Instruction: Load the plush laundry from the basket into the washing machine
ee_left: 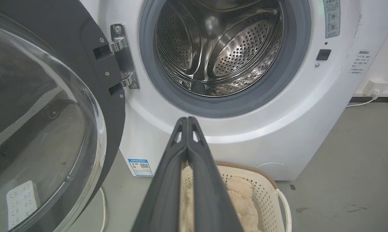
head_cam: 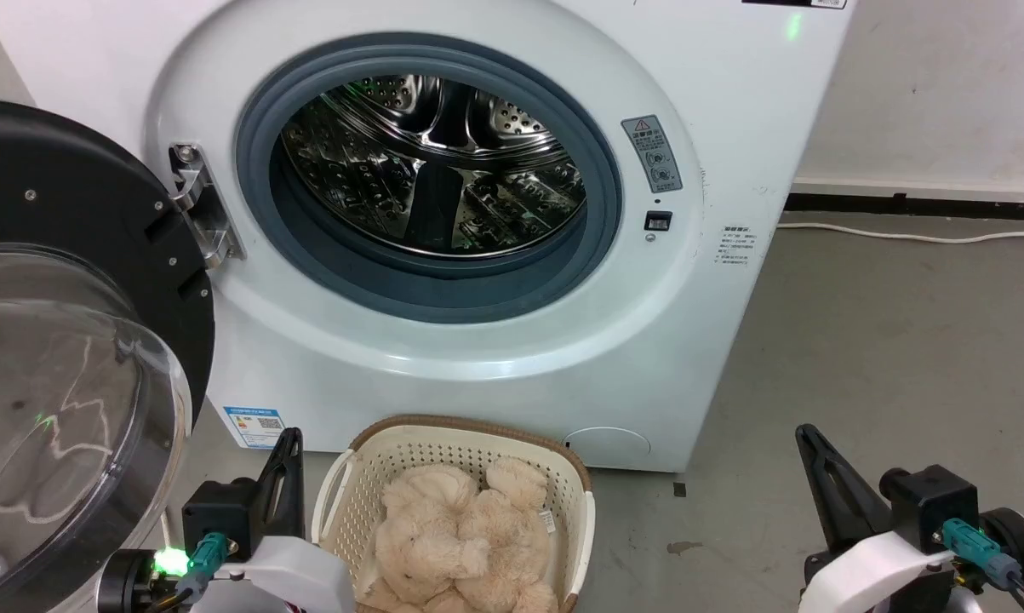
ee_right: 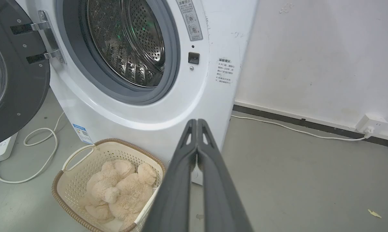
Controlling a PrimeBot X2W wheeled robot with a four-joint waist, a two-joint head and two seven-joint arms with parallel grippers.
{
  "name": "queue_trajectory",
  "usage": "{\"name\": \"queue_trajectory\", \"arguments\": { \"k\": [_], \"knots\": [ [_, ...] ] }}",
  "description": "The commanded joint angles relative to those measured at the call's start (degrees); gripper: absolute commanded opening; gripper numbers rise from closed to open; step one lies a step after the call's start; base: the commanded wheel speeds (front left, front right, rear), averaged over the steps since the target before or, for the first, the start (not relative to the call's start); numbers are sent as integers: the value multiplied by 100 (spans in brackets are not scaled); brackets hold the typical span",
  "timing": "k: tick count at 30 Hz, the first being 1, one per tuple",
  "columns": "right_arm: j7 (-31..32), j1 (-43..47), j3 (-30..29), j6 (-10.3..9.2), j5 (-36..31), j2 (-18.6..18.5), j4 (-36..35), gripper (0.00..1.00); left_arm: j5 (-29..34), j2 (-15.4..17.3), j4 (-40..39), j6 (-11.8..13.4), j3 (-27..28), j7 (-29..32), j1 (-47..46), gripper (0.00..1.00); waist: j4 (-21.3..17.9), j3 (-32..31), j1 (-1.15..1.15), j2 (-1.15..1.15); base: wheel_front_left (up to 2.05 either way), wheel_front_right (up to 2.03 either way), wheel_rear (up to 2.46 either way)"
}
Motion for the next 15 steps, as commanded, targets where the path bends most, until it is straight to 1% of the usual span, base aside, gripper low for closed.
{"name": "queue_trajectory", "arguments": {
  "k": [1,7,8,15],
  "knots": [
    [3,-68,-1,3,-43,20,7,0,49,6,10,-32,4,2,-85,0,0,0,0,0,0,0,0],
    [3,-68,-1,3,-43,20,7,0,49,6,10,-32,4,2,-85,0,0,0,0,0,0,0,0],
    [-1,0,-2,0,0,0,0,100,1,0,0,-1,-2,0,0,100,0,0,0,0,0,0,0],
    [-46,9,-11,0,100,0,-10,100,-40,0,-27,23,-38,-45,0,100,-2,6,0,0,0,0,0]
  ]
}}
